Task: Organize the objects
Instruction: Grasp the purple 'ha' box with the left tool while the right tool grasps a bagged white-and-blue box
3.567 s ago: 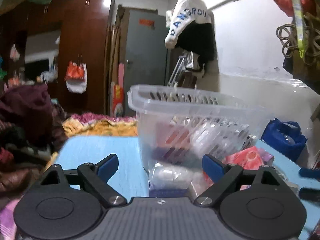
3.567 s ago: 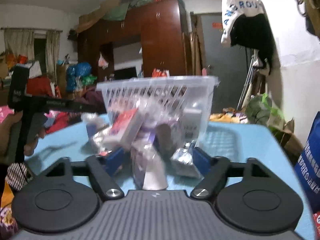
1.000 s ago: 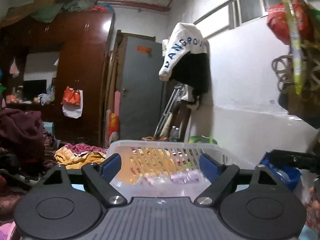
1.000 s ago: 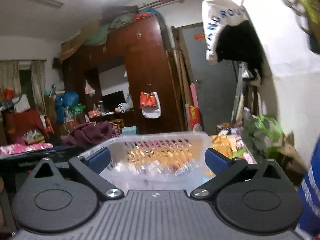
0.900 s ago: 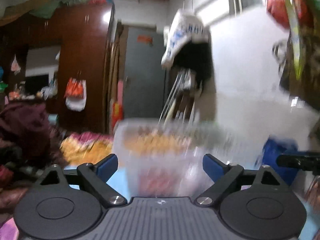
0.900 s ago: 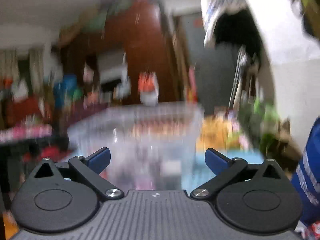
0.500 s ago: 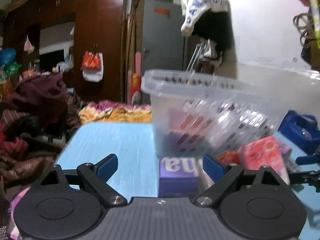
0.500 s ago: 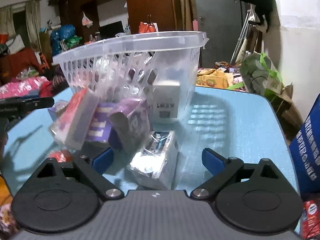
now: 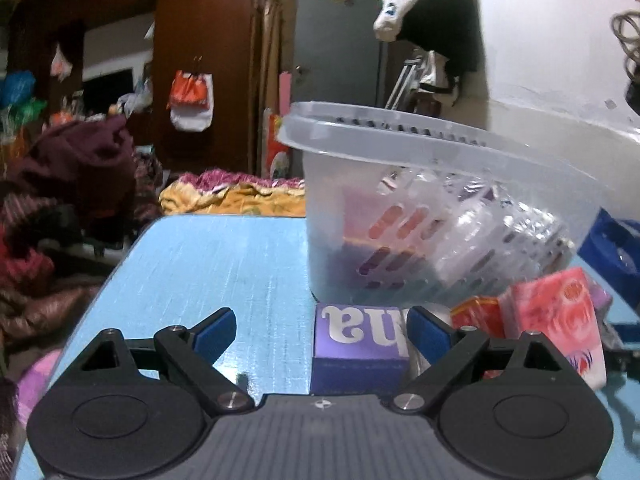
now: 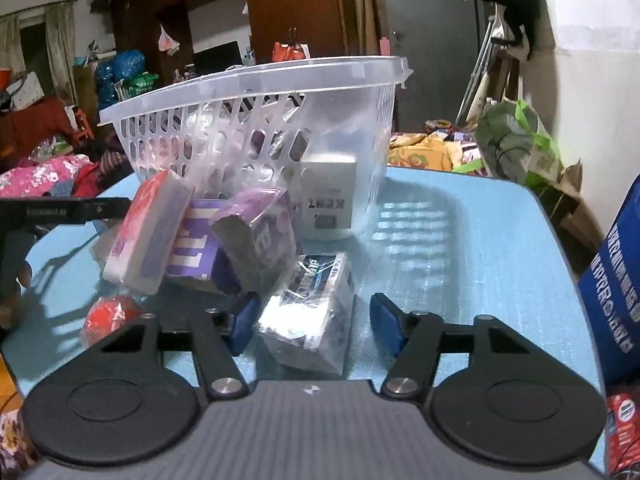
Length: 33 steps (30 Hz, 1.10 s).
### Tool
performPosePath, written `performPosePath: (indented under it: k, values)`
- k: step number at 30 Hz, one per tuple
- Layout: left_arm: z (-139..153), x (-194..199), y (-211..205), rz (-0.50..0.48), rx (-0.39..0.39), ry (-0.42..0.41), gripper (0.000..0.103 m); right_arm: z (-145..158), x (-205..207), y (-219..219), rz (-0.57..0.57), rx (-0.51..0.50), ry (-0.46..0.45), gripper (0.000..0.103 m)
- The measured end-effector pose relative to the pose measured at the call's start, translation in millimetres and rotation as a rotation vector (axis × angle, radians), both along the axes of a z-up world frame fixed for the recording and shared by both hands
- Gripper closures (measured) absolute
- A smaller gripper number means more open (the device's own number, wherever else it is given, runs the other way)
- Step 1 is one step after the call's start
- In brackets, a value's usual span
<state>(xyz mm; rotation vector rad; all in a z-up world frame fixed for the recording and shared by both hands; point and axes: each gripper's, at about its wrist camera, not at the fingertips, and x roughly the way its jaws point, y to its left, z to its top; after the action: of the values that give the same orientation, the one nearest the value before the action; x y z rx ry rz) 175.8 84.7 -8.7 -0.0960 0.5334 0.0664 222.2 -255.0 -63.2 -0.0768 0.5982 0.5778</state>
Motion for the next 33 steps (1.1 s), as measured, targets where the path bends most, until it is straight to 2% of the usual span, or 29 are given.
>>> performPosePath:
  k: [5, 9, 11, 15, 16, 19, 25, 31, 33]
  values:
    - [-0.6, -4.5, 5.8, 0.01, -0.026, -0.008, 0.009, -0.2, -1.8, -3.1, -0.004, 0.015, -0.01, 0.053]
    - [-1.1, -8.4, 10.6, 0.03, -0.046, -0.01, 0.009, -0.5, -0.8, -7.4, 0.001, 0.04, -0.001, 0.052]
    - [-1.2, -7.0, 7.9, 0.048, -0.027, -0.01, 0.009, -0.2, -1.0, -7.9, 0.003, 0.045, -0.002, 0.053]
    - [-4.0, 5.5, -1.4, 0.022, 0.002, 0.05, 0.012, -0.1, -2.3, -7.2, 0.005, 0.041, -0.008, 0.053]
    - [-4.0, 6.1, -1.5, 0.023, 0.002, 0.053, 0.014, 0.0, -2.9, -7.2, 0.005, 0.041, -0.011, 0.053]
    - [-4.3, 5.3, 0.3, -0.003, -0.023, 0.055, 0.052, 0.8, -5.7, -9.4, -0.002, 0.054, -0.031, 0.053]
    - [2.2, -17.3, 9.0, -0.034, -0.094, -0.085, 0.053, 3.3, -13.9, -18.2, -0.01, 0.114, -0.085, 0.054]
    - [-0.5, -25.7, 23.5, -0.076, -0.212, -0.166, 0.052, 6.6, -34.4, -25.7, -0.015, 0.171, -0.229, 0.054]
    - [-0.1, -30.1, 24.1, -0.097, -0.223, -0.192, 0.053, 7.8, -37.6, -25.3, -0.024, 0.175, -0.253, 0.054]
